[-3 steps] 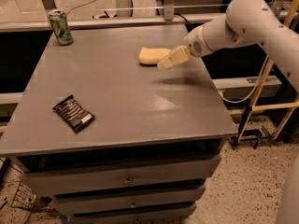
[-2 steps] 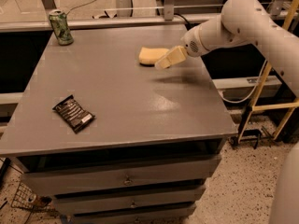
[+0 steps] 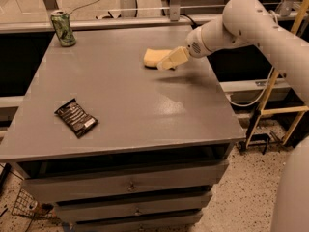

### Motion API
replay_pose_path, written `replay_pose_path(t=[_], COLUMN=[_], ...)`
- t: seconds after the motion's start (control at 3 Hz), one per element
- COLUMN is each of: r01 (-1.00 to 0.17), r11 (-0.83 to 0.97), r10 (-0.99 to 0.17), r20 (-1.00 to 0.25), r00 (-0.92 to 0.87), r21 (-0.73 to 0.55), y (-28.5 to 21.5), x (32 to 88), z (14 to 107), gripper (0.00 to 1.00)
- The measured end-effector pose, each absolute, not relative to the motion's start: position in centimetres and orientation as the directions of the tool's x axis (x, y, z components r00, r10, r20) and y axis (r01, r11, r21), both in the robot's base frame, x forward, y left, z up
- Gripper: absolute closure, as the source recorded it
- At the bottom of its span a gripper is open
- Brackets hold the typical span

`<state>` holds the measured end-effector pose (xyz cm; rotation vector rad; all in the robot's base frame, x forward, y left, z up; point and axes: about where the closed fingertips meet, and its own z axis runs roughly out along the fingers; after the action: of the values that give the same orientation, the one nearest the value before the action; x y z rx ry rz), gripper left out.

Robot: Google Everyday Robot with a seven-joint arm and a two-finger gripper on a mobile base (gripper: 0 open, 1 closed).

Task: Move sponge near rxbar chocolate

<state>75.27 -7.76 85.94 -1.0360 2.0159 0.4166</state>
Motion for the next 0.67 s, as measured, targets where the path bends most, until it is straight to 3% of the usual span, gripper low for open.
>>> replay_pose_path(t=[0.67], r01=[-0.778], r11=[0.624], r10=[-0.517], r20=[-0.783], r00=[-0.347], r21=[-0.067], y=[-7.40], x=[75.95], z=[85.44], gripper=[0.00])
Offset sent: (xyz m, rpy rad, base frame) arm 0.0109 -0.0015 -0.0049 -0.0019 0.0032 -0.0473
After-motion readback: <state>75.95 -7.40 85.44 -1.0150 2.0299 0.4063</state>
